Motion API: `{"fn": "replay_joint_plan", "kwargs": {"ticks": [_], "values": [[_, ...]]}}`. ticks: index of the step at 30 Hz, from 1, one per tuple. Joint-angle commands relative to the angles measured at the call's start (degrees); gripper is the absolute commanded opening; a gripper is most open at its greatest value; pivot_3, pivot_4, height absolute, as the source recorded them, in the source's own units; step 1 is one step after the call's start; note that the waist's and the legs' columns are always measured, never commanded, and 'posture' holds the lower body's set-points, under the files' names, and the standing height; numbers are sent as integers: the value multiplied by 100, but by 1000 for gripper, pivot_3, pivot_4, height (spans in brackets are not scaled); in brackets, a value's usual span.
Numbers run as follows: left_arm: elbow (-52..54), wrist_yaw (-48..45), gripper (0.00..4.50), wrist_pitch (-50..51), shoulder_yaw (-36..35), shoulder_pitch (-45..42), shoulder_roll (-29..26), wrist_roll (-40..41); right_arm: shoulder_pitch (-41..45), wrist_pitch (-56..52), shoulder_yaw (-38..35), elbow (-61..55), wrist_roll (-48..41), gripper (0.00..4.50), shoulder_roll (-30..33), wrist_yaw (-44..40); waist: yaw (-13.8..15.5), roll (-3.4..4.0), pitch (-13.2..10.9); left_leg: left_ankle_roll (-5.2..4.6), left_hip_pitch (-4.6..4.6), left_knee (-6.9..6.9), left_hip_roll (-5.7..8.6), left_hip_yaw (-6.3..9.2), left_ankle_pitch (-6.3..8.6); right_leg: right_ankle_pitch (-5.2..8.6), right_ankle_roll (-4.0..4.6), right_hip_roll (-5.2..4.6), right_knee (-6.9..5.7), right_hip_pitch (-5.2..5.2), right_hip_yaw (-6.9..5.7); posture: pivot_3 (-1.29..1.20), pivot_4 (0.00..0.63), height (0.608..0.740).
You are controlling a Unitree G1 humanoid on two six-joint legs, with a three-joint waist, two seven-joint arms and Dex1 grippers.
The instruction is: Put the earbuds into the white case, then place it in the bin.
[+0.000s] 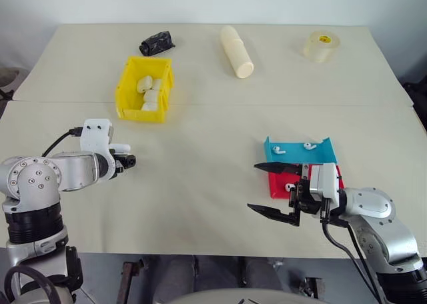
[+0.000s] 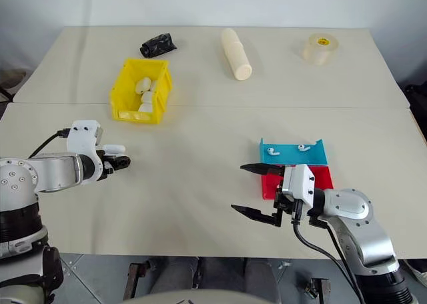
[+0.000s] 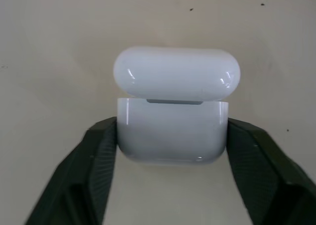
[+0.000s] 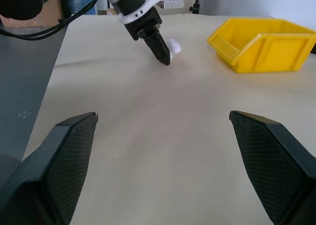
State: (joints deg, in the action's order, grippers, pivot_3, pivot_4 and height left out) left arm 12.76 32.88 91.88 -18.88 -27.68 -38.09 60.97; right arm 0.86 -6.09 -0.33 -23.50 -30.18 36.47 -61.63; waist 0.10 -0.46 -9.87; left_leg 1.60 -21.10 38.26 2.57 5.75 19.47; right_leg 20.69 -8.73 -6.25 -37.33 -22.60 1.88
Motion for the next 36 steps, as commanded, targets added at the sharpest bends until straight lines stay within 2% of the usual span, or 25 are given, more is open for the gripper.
{"fn": "replay_joint_plan", "kwargs": {"ticks": [1, 4, 6, 11, 15, 18, 20, 26, 31, 36], "values": [[103, -110, 2803, 62, -11, 197, -107, -153, 10, 111, -19, -184, -16, 4500, -34, 19, -20, 0, 0, 0, 1, -1, 0, 0, 0, 0, 0, 0, 0, 0, 0, 0, 150, 740], [366, -532, 2803, -7, -144, 296, -115, -303, 7, 96, -39, -173, -23, 4500, -17, 0, -34, 1, 0, 1, 1, -4, -4, -2, 0, 1, 2, 3, 0, -3, 0, 0, 150, 740], [619, -1092, 2803, -527, -143, 438, -158, -470, 2, 82, -66, -153, -23, 4500, 6, -7, -29, 1, 0, 1, -1, -5, -4, -3, 0, 1, 2, 3, 0, -5, 0, 0, 150, 740], [1148, -3552, 2803, -2810, -414, 1222, -19, -666, -27, 18, -201, -95, -44, 4500, 98, 5, -17, 1, 0, 1, -9, -5, -4, -3, 0, 1, 2, -1, 22, -1, -3, 0, 150, 740], [1251, -5709, 2803, -4519, -153, 1876, -111, -1149, -123, -37, -398, -98, -103, 4500, 257, 20, -11, 1, -1, 1, -8, -8, -7, -4, 0, 1, 2, -2, 38, 9, -9, 0, 150, 740], [1096, -6874, 2803, -5638, -98, 2106, 264, -1259, -232, -104, -586, -140, -157, 4500, 384, 12, -8, 1, -1, 1, -8, -11, -8, -5, 0, 1, 2, -1, 43, 11, -9, 0, 150, 740], [864, -7378, 2803, -6252, -30, 2111, 575, -1358, -343, -143, -726, -195, -182, 4500, 470, 31, 12, 1, -1, 0, -9, -10, -6, -6, 0, 1, 1, -3, 46, 14, -9, 0, 150, 740], [356, -8810, 2803, -7182, 817, 1845, 873, -1757, -834, -289, -1246, -494, -270, 4500, 626, 172, 28, 0, -1, -2, -9, -8, -9, -6, 0, 0, 0, 2, 45, 17, -14, 0, 150, 740], [-26, -9604, 2803, -8038, 1516, 1659, 1385, -2178, -1447, -270, -1771, -765, -222, 4500, 566, 425, 60, 0, -1, -4, -7, -8, -8, -7, 0, -1, -1, 4, 43, 17, -13, 0, 150, 740], [-153, -9939, 2803, -8705, 2070, 1542, 1940, -2500, -2199, -200, -2421, -996, -213, 4500, 521, 528, 125, 0, -2, -5, -8, -5, -8, -13, 0, -2, -5, 8, 43, 18, -10, 0, 150, 740]]}}
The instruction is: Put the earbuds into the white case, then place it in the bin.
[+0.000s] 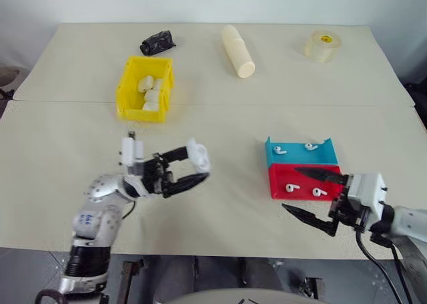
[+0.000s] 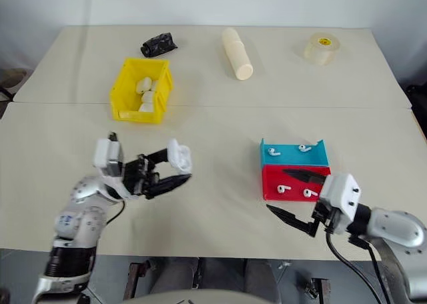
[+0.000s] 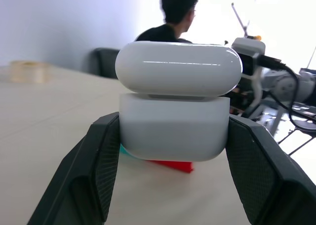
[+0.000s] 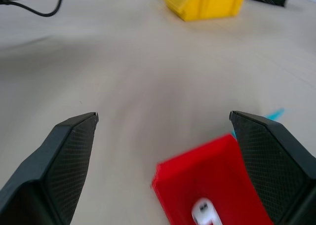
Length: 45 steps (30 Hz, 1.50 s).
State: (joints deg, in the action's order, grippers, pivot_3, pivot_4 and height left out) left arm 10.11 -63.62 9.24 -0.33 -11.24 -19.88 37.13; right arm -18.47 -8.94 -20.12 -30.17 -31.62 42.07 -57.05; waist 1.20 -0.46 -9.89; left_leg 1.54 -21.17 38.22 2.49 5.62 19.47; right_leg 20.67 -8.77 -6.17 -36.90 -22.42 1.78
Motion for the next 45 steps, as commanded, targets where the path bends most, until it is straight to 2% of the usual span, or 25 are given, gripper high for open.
{"fn": "replay_joint_plan", "kwargs": {"ticks": [1, 9, 14, 19, 24, 29, 36, 40, 45], "values": [[86, -374, 2803, -524, 320, -150, 221, -136, -440, 110, -625, -342, -65, 4500, -63, 77, 15, 0, 0, 0, 0, 1, -2, 0, 0, 0, 0, 2, 0, 1, 0, 0, 150, 740], [-125, -825, 2803, -795, 862, -573, 710, -108, -1544, 318, -1601, -509, -5, 4500, -382, 54, 22, 1, 0, -3, 4, 1, -5, -5, 1, -2, -4, 12, 0, 6, 9, 0, 150, 740], [-392, -1264, 2803, -787, 921, -846, 871, 90, -2158, 424, -2068, -596, 32, 4500, -518, -60, 24, 2, 1, -3, 8, 2, -7, -4, 1, -2, -5, 22, 1, 10, 12, 0, 150, 740], [-500, -1395, 2803, -632, 826, -1087, 909, 243, -2427, 281, -2413, -459, 158, 4500, -319, -173, 17, 2, 1, -3, 8, 0, -9, -5, 1, -2, -4, 31, 2, 9, 14, 0, 150, 740], [-467, -1264, 2803, -584, 825, -1059, 859, 125, -2284, -199, -2434, -394, 215, 4500, 253, -287, 22, 2, 1, -4, 8, 1, -16, -6, 1, -3, -5, 31, 3, 9, 19, 0, 150, 740], [-365, -998, 2803, -625, 897, -965, 900, -71, -1389, -1403, -1922, -512, 15, 4500, 1420, -240, 19, 2, 1, -4, 10, 7, -21, -10, 1, -4, -8, 36, 3, 10, 24, 0, 150, 740], [-430, -916, 2803, -700, 971, -956, 839, -234, 411, -3158, -599, -331, -285, 4500, 2763, 73, 54, 3, 0, -3, -2, 10, -21, 4, 1, -4, -8, 33, 6, 5, 14, 0, 150, 740], [-456, -884, 2803, -769, 1042, -957, 886, -315, 1039, -3269, 266, -56, 285, 4500, 3370, 65, 46, 2, 0, -4, -7, 10, -18, 4, 1, -4, -8, 30, 13, 4, 11, 0, 150, 740], [-437, -882, 2803, -749, 1104, -952, 919, -313, 1692, -3066, 1048, 367, 725, 4500, 3708, -223, 26, 2, 0, -4, -7, 7, -17, 0, 2, -5, -8, 26, 12, 0, 11, 0, 150, 740]]}}
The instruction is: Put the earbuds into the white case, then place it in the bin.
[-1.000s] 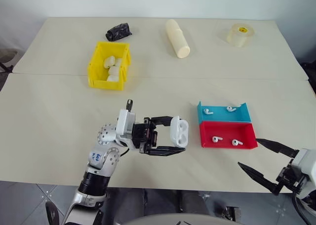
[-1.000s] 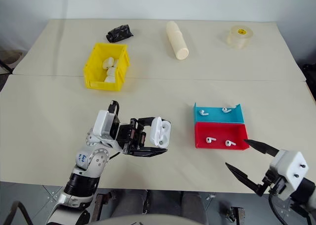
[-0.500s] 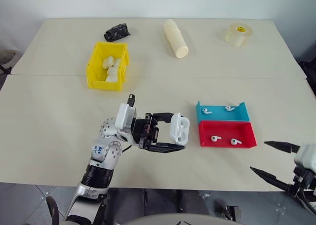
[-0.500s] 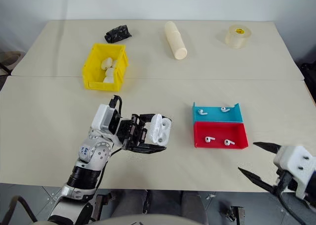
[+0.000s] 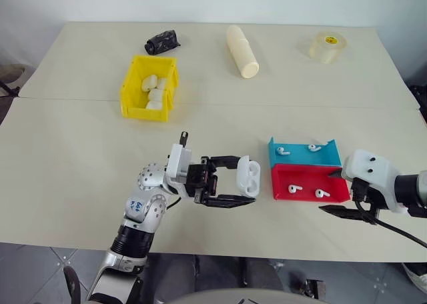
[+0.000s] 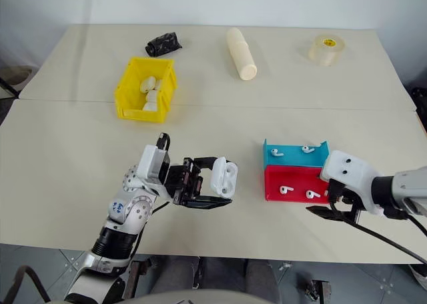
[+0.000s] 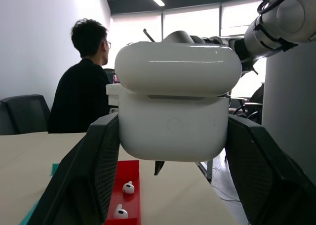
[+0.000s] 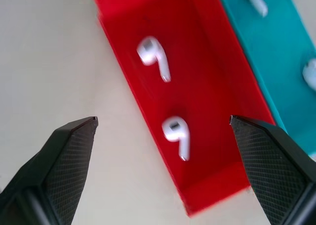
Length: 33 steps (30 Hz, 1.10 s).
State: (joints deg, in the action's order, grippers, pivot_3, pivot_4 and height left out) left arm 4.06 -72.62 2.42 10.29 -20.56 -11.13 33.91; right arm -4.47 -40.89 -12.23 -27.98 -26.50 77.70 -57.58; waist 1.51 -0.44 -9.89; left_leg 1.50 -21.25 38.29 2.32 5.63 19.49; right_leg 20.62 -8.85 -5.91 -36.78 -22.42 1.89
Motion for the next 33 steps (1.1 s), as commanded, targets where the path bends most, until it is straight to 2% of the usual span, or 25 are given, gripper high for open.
{"fn": "replay_joint_plan", "kwargs": {"ticks": [1, 12, 15, 20, 33], "values": [[170, 10, 2803, -54, 50, -18, 42, 14, 446, 131, 403, 217, 278, 4500, 155, -214, -9, 0, 0, 0, 0, 1, -1, -1, 0, 0, 0, 1, 0, 0, 0, 0, 150, 740], [143, 195, 2803, 70, 106, -120, 37, -96, 1290, 265, 1495, 712, 831, 4500, -202, -486, 0, 0, 0, 0, -1, 1, -1, -2, 0, 0, 0, -1, -2, -4, 1, 0, 150, 740], [86, 109, 2803, 34, 108, -127, -32, -125, 1359, 460, 1657, 932, 1026, 3858, -281, -541, -7, 0, 0, 0, -2, 1, 0, -3, 0, 0, 0, -2, -1, -5, 1, 0, 150, 740], [90, 178, 2803, 37, 94, -157, -20, -141, 1607, 606, 1843, 1091, 1280, 2180, -474, -585, -10, 1, 0, 1, -1, 1, -2, -3, 0, 0, 0, -1, -3, -7, 1, 0, 150, 740], [130, 216, 2803, 50, 94, -141, -24, -149, 1922, 581, 2044, 1043, 1538, 2180, -705, -869, -16, 1, 0, 1, -1, 2, -2, -3, 0, 0, 0, -1, -4, -7, 1, 0, 150, 740]]}}
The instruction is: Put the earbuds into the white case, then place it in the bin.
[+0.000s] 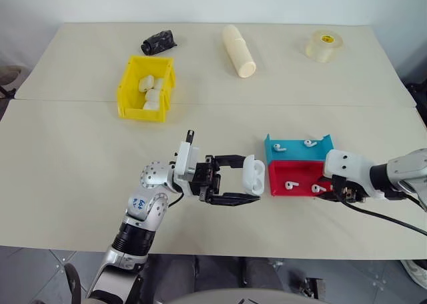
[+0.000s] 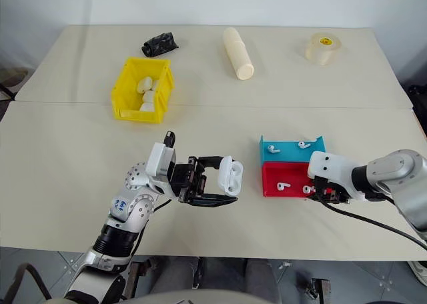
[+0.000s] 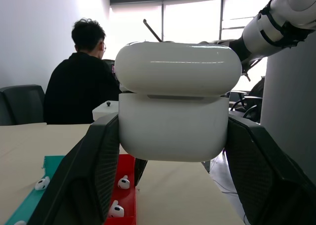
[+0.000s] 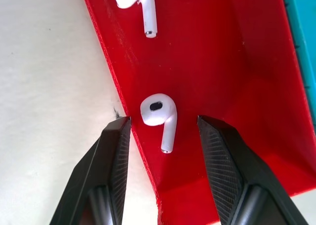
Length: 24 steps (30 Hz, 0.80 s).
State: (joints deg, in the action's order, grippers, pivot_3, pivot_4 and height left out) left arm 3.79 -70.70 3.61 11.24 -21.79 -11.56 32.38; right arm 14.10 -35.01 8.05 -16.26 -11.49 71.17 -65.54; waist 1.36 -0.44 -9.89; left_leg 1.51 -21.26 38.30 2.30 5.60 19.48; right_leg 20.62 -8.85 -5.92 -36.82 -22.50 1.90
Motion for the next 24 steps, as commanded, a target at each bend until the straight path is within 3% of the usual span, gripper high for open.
{"fn": "replay_joint_plan", "kwargs": {"ticks": [1, 24], "values": [[163, 30, 2803, -69, 0, -13, 21, 5, 88, -8, 32, -143, 45, 2180, -57, -101, 1, 0, 0, 0, 0, 0, 0, 0, 0, 0, 0, 0, 0, 0, 0, 0, 150, 740], [137, 57, 2803, -161, 9, 25, 11, -31, 438, -451, 325, -427, 385, 2180, -122, -240, -1, 0, 0, 0, 0, 0, 0, 0, 0, 0, 0, -1, 0, -1, 0, 0, 150, 740]]}}
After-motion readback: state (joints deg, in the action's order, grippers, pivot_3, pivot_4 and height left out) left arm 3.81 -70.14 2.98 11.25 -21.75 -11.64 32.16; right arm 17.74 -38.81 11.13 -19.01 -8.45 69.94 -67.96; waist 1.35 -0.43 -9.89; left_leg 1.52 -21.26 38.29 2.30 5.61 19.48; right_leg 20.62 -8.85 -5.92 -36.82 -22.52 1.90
